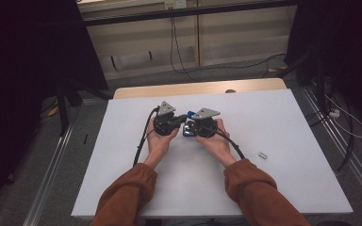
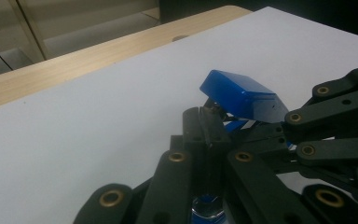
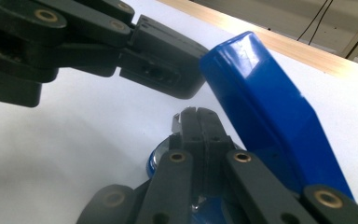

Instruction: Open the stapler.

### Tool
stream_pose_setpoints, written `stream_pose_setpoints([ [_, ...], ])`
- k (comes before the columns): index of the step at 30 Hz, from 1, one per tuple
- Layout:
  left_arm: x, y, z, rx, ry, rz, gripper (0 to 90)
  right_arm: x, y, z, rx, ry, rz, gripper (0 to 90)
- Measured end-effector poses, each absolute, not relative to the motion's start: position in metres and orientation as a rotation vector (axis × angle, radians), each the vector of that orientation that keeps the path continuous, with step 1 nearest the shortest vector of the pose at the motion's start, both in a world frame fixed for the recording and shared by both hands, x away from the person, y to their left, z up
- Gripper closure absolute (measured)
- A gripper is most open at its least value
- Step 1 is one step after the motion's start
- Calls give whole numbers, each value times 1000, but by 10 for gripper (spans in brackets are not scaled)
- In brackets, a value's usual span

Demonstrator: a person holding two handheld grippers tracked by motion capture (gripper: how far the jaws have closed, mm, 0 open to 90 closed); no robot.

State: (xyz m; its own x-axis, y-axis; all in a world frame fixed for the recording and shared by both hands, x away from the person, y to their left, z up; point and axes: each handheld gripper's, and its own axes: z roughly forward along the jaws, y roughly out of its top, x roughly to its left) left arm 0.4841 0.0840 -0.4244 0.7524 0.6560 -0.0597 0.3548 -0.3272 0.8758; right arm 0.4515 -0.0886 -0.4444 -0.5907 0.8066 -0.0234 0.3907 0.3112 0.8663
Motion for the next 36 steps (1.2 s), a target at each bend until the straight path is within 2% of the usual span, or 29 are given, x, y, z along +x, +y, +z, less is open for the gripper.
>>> stream_pose_setpoints([
  [10,485,88,-419,1895,784,376,900,452,-88,-445,1062,2087,1194,900],
  [17,490,89,-434,1968,800,354,900,451,-89,-443,1065,2075,1185,900],
  [36,487,80,-439,2004,787,348,900,450,-89,-443,1054,2067,1160,900],
])
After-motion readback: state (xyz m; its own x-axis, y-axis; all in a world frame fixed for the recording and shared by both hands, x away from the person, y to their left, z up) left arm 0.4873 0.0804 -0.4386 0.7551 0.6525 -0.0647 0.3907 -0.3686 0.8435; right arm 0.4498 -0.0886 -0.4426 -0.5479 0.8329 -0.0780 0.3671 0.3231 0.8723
